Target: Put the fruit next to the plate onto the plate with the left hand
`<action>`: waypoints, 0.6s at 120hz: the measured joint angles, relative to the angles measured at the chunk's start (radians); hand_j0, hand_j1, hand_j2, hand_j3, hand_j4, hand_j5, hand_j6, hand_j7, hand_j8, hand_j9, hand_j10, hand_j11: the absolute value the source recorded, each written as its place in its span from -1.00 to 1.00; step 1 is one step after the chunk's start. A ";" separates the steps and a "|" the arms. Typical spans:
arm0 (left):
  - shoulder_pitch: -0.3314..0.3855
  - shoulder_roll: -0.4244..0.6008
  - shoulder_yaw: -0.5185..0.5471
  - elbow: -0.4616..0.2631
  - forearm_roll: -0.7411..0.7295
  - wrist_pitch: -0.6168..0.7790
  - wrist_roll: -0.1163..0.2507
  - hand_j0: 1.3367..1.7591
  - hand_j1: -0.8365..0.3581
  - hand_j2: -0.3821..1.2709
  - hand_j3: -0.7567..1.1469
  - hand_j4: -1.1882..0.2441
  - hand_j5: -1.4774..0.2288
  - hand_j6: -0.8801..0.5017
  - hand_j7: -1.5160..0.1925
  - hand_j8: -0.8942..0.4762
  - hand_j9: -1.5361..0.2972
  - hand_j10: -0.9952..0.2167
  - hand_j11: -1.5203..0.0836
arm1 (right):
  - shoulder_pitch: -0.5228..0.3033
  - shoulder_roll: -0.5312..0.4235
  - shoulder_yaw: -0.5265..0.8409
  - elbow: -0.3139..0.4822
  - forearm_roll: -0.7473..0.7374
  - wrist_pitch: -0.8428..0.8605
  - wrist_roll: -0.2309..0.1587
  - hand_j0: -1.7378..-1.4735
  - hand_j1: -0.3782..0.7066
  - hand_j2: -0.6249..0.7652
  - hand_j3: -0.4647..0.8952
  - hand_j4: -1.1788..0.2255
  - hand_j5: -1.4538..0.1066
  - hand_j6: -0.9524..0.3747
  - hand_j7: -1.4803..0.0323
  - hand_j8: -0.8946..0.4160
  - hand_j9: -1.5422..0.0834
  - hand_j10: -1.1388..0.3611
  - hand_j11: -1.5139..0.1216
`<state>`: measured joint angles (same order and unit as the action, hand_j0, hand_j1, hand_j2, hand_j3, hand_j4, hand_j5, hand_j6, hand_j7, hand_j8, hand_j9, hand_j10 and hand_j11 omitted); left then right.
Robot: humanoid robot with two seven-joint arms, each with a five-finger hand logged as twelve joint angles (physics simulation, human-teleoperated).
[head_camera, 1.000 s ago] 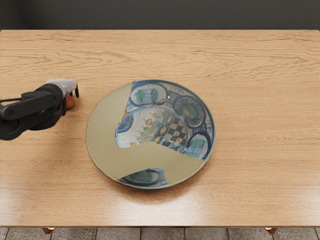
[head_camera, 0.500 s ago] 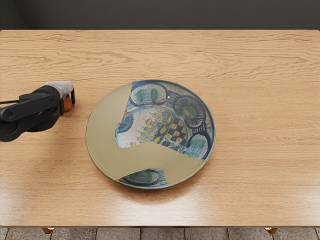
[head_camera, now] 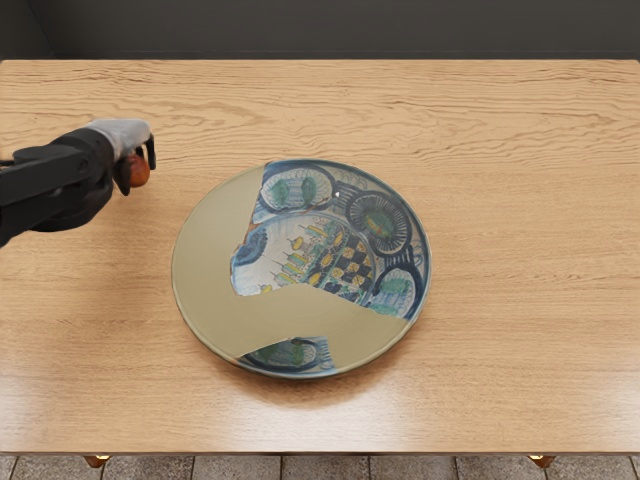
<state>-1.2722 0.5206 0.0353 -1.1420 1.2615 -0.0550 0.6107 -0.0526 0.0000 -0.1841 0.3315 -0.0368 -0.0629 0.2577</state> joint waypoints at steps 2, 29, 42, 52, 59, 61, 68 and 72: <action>-0.004 0.008 0.000 -0.014 -0.002 0.000 0.000 0.50 -0.08 -0.23 -0.20 -0.24 -0.32 -0.32 -0.28 -0.40 -0.31 -0.45 -0.23 | 0.000 0.000 0.000 0.000 0.000 0.000 0.000 -0.40 -0.91 -0.11 -0.32 0.66 0.84 0.41 0.93 0.34 0.87 0.50 0.82; -0.038 0.053 -0.011 -0.180 -0.002 0.000 0.000 0.51 -0.08 -0.20 -0.20 -0.23 -0.33 -0.32 -0.28 -0.41 -0.30 -0.45 -0.22 | 0.000 0.000 0.000 0.000 0.000 0.000 0.000 -0.40 -0.91 -0.11 -0.32 0.66 0.84 0.41 0.93 0.34 0.87 0.50 0.82; -0.063 0.058 -0.022 -0.219 -0.002 -0.001 0.000 0.51 -0.11 -0.12 -0.20 -0.23 -0.32 -0.34 -0.27 -0.45 -0.29 -0.45 -0.21 | 0.000 0.000 0.000 0.000 0.000 0.000 0.000 -0.40 -0.91 -0.11 -0.32 0.66 0.84 0.41 0.93 0.34 0.87 0.50 0.82; -0.076 0.048 -0.030 -0.236 -0.002 -0.001 0.000 0.51 -0.14 -0.08 -0.20 -0.24 -0.32 -0.34 -0.26 -0.42 -0.28 -0.45 -0.20 | 0.000 0.000 0.000 0.000 0.000 0.000 0.000 -0.40 -0.91 -0.11 -0.32 0.66 0.84 0.41 0.93 0.34 0.87 0.50 0.82; -0.076 0.044 -0.043 -0.244 -0.004 -0.001 0.000 0.52 -0.17 -0.03 -0.20 -0.23 -0.33 -0.33 -0.26 -0.42 -0.28 -0.45 -0.20 | 0.000 0.000 0.000 0.000 0.000 0.000 0.000 -0.40 -0.91 -0.11 -0.32 0.66 0.84 0.41 0.93 0.34 0.87 0.50 0.82; -0.075 0.044 -0.047 -0.246 -0.004 -0.001 0.000 0.52 -0.18 -0.03 -0.20 -0.23 -0.33 -0.34 -0.26 -0.41 -0.28 -0.45 -0.20 | 0.000 0.000 0.000 0.000 0.000 0.000 0.000 -0.40 -0.91 -0.11 -0.32 0.66 0.84 0.41 0.93 0.34 0.87 0.50 0.82; -0.073 0.037 -0.065 -0.252 -0.004 -0.002 0.000 0.52 -0.19 -0.01 -0.20 -0.23 -0.33 -0.34 -0.26 -0.42 -0.27 -0.45 -0.19 | 0.000 0.000 0.000 0.000 0.000 0.000 0.000 -0.40 -0.91 -0.11 -0.32 0.66 0.84 0.41 0.93 0.34 0.87 0.50 0.82; -0.074 0.024 -0.076 -0.253 -0.006 -0.002 0.000 0.52 -0.19 -0.01 -0.20 -0.23 -0.32 -0.35 -0.25 -0.42 -0.27 -0.45 -0.19 | 0.000 0.000 0.000 0.000 0.000 0.000 0.000 -0.40 -0.91 -0.11 -0.32 0.66 0.84 0.41 0.93 0.34 0.87 0.50 0.82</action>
<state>-1.3460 0.5445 -0.0402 -1.3953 1.2553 -0.0570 0.6110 -0.0523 0.0000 -0.1840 0.3318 -0.0368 -0.0629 0.2577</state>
